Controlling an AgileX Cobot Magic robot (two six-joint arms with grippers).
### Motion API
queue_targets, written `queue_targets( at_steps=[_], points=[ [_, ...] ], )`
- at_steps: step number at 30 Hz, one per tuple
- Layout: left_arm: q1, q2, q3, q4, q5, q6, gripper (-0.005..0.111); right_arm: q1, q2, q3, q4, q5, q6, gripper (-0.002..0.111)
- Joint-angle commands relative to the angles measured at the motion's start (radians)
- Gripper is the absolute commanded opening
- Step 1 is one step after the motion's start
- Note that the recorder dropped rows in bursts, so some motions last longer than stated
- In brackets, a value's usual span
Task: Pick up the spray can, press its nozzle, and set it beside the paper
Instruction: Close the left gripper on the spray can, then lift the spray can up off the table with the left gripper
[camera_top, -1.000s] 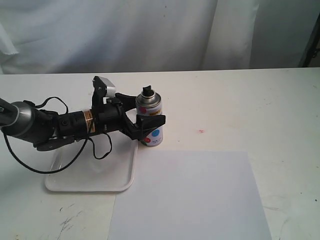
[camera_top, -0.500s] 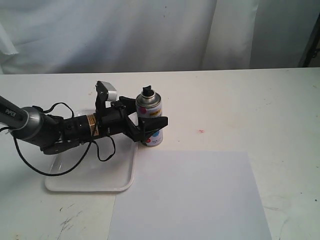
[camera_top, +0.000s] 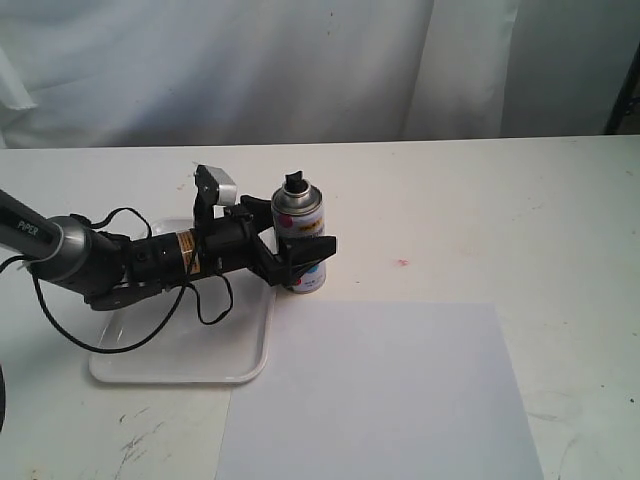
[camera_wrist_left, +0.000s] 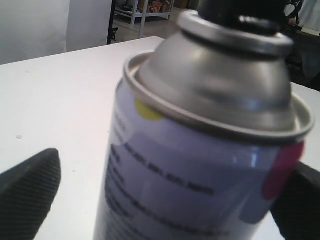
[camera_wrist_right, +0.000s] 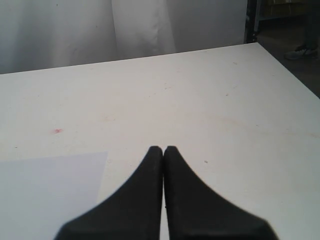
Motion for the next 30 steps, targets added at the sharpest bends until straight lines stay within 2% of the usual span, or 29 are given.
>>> queue_targets(
  at_steps=[1,13,23,30],
  points=[
    [-0.007,0.003,-0.005,-0.004,-0.005,-0.003,0.099,-0.007,-0.006,0.004,0.003,-0.001,0.0,0.0],
    [-0.007,0.003,-0.005,-0.004,-0.005,-0.003,0.099,-0.007,-0.006,0.004,0.003,-0.001,0.0,0.0],
    [-0.042,0.003,-0.04,-0.018,0.005,0.006,0.099,-0.007,-0.006,0.004,0.003,-0.001,0.0,0.0],
    [-0.042,0.003,-0.039,-0.008,0.062,0.0,0.099,-0.007,-0.006,0.004,0.005,-0.001,0.0,0.0]
  ],
)
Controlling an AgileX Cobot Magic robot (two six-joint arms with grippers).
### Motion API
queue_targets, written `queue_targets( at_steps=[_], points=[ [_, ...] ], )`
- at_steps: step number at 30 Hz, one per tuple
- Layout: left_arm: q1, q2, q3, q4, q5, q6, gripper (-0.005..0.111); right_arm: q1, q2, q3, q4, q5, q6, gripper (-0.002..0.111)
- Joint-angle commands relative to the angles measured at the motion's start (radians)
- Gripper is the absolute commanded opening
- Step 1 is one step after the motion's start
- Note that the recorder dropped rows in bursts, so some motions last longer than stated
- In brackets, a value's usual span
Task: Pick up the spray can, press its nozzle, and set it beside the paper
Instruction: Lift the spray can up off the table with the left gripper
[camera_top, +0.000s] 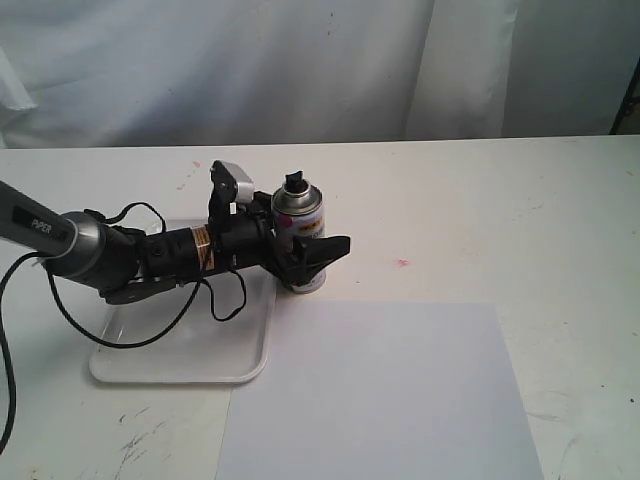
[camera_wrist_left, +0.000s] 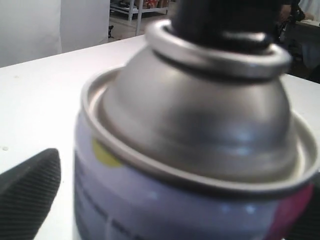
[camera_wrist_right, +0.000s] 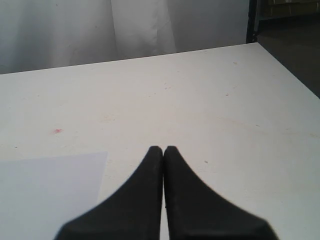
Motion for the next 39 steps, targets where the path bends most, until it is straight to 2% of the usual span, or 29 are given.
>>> queue_targets(
  at_steps=[1,2,4,7,8,9,12,17,20,21,25,28,33,36,39],
  points=[
    [-0.005,0.003,-0.003,-0.002,0.007,-0.002,0.097,-0.007,-0.006,0.004,0.005,-0.001,0.0,0.0],
    [-0.005,0.003,-0.003,-0.002,0.007,-0.002,0.091,-0.007,-0.006,0.004,0.005,-0.001,0.0,0.0],
    [-0.005,0.003,-0.003,0.0,0.007,-0.005,0.072,-0.007,-0.006,0.004,0.005,-0.001,0.0,0.0],
    [-0.005,0.003,-0.003,0.022,0.004,-0.035,0.034,-0.007,-0.006,0.004,0.005,-0.001,0.0,0.0],
    [-0.005,0.003,-0.003,0.04,-0.004,-0.037,0.007,-0.007,-0.006,0.004,0.005,-0.001,0.0,0.0],
    [-0.005,0.0,-0.003,0.054,-0.009,-0.03,0.0,-0.007,-0.006,0.004,0.005,-0.001,0.0,0.0],
    [0.003,-0.008,-0.003,0.051,-0.052,-0.031,0.0,-0.007,-0.006,0.004,0.005,-0.001,0.0,0.0],
    [0.034,-0.134,-0.003,0.095,-0.009,-0.068,0.0,-0.007,-0.006,0.004,0.005,-0.001,0.0,0.0],
    [0.027,-0.305,-0.003,0.317,0.306,-0.221,0.0,-0.007,-0.006,0.004,0.005,-0.001,0.0,0.0],
    [0.022,-0.342,-0.003,0.379,0.35,-0.281,0.0,-0.007,-0.006,0.004,0.005,-0.001,0.0,0.0],
    [0.018,-0.462,-0.003,0.603,0.368,-0.562,0.0,-0.007,-0.006,0.004,0.005,-0.001,0.0,0.0],
    [-0.015,-0.525,-0.003,0.766,0.403,-0.728,0.0,-0.007,-0.006,0.004,0.005,-0.001,0.0,0.0],
    [-0.078,-0.646,0.051,0.766,0.493,-0.887,0.0,-0.007,-0.006,0.004,0.005,-0.001,0.0,0.0],
    [-0.106,-0.707,0.086,0.766,0.554,-0.906,0.0,-0.007,-0.006,0.004,0.005,-0.001,0.0,0.0],
    [-0.111,-0.745,0.109,0.766,0.556,-0.898,0.0,-0.007,-0.006,0.004,0.005,-0.001,0.0,0.0]
  ],
)
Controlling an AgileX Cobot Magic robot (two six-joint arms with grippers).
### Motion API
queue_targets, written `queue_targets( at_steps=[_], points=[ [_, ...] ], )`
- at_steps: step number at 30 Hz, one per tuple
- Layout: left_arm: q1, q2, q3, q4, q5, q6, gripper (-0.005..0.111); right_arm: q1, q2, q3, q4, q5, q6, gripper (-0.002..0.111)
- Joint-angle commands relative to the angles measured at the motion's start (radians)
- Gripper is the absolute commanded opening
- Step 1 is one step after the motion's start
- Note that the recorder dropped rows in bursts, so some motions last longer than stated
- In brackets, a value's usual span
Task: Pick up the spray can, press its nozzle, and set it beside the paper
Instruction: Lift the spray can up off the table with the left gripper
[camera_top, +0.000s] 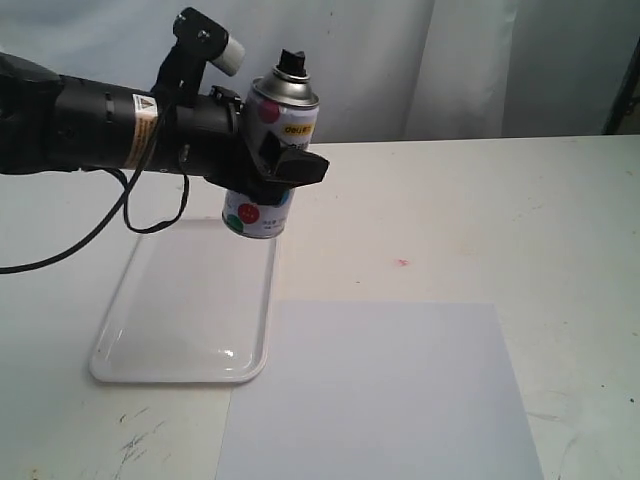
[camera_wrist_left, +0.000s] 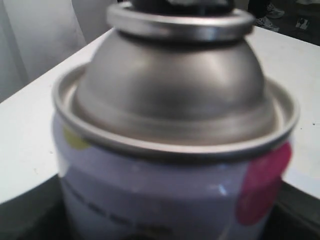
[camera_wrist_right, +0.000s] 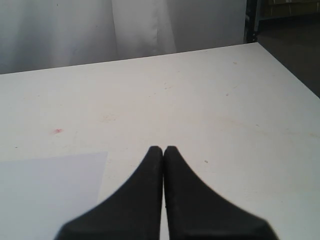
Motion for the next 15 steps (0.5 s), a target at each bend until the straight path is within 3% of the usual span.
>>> queue_targets(
  at_steps=[1,10,15],
  points=[
    [-0.01,-0.072,0.027,-0.016,0.035,-0.018,0.0,-0.007,-0.006,0.004,0.003,-0.001,0.0,0.0],
    [-0.008,-0.075,0.028,-0.016,0.04,-0.013,0.0,-0.007,-0.006,0.004,0.003,-0.001,0.0,0.0],
    [-0.018,-0.075,0.051,-0.016,0.188,-0.05,0.0,-0.007,-0.006,0.004,0.003,-0.001,0.0,0.0]
  ],
)
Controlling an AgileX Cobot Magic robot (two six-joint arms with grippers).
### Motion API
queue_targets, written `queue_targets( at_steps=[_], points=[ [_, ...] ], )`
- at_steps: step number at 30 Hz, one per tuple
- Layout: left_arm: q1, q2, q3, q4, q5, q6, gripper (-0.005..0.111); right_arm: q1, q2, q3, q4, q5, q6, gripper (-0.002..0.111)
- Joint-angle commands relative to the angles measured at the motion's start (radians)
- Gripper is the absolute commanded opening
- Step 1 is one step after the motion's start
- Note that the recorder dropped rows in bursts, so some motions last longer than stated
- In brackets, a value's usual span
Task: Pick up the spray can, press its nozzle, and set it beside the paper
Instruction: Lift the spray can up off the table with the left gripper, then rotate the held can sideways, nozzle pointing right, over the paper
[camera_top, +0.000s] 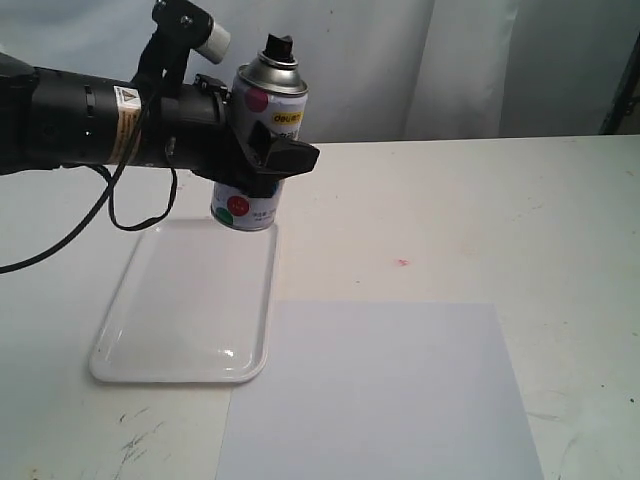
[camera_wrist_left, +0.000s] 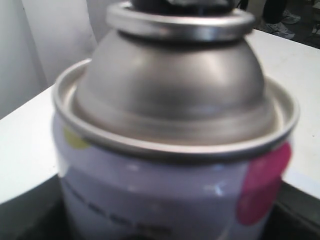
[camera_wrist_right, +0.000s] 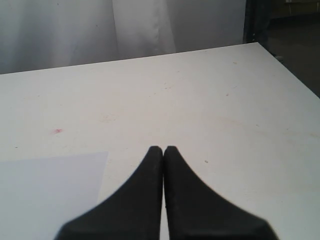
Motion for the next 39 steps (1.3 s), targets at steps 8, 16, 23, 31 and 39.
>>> queue_targets(
  at_steps=[8,16,23,31,39],
  points=[
    [-0.068,-0.017,0.072,-0.036,0.258,-0.059,0.0,-0.007,-0.006,0.004,0.003,-0.001,0.0,0.0],
    [-0.091,-0.017,0.126,-0.207,0.26,0.177,0.0,-0.007,-0.006,0.004,0.003,-0.001,0.0,0.0],
    [-0.121,-0.017,0.205,-0.921,0.387,1.076,0.0,-0.007,-0.006,0.004,0.003,-0.001,0.0,0.0],
    [-0.237,-0.017,0.207,-1.328,0.67,1.826,0.0,-0.007,-0.006,0.004,0.003,-0.001,0.0,0.0],
    [-0.32,-0.017,0.205,-1.364,0.874,1.911,0.0,-0.007,-0.006,0.004,0.003,-0.001,0.0,0.0]
  ],
)
